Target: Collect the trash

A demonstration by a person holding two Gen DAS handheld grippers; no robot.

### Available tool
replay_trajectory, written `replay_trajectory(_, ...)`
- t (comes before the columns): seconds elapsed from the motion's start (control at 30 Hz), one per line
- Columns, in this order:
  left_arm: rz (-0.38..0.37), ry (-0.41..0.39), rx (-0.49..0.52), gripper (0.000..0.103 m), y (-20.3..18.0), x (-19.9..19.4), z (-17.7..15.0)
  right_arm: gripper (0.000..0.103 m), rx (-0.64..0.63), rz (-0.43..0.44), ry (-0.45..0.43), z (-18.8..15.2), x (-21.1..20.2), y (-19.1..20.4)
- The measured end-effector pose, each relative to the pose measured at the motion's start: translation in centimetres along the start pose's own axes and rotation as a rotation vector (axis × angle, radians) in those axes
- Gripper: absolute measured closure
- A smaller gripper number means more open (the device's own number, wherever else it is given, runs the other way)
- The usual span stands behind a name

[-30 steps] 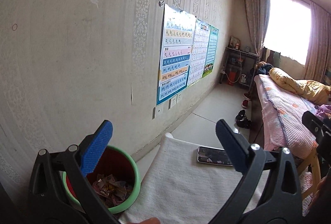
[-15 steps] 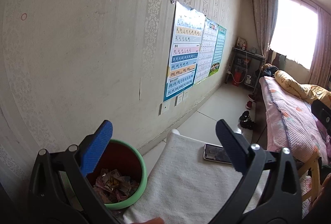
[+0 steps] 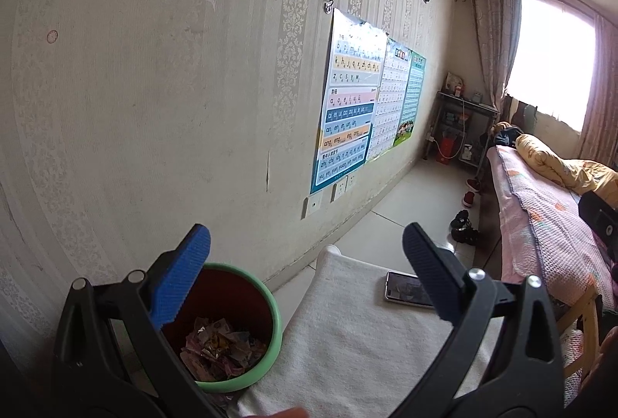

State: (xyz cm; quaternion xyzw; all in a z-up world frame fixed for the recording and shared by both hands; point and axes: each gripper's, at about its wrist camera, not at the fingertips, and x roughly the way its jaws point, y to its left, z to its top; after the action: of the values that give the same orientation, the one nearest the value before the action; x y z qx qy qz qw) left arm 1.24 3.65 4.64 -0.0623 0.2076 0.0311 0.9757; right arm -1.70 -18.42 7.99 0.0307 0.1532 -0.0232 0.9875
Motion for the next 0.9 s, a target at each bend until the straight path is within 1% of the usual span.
replay_trajectory(0.2,0.004,-0.014,-0.006,0.005,0.3,-0.7,0.0,0.007,0.0,0.006,-0.002,0.0,-0.2,0.4)
replay_trajectory(0.43,0.04,-0.028,0.007,0.005,0.5,-1.1,-0.2,0.007,-0.004,0.013,-0.005,0.0,-0.4,0.7)
replay_trajectory(0.9,0.039,-0.019,0.0,0.005,0.9,-0.9,-0.1,0.007,-0.01,0.011,-0.011,-0.1,-0.6,1.1)
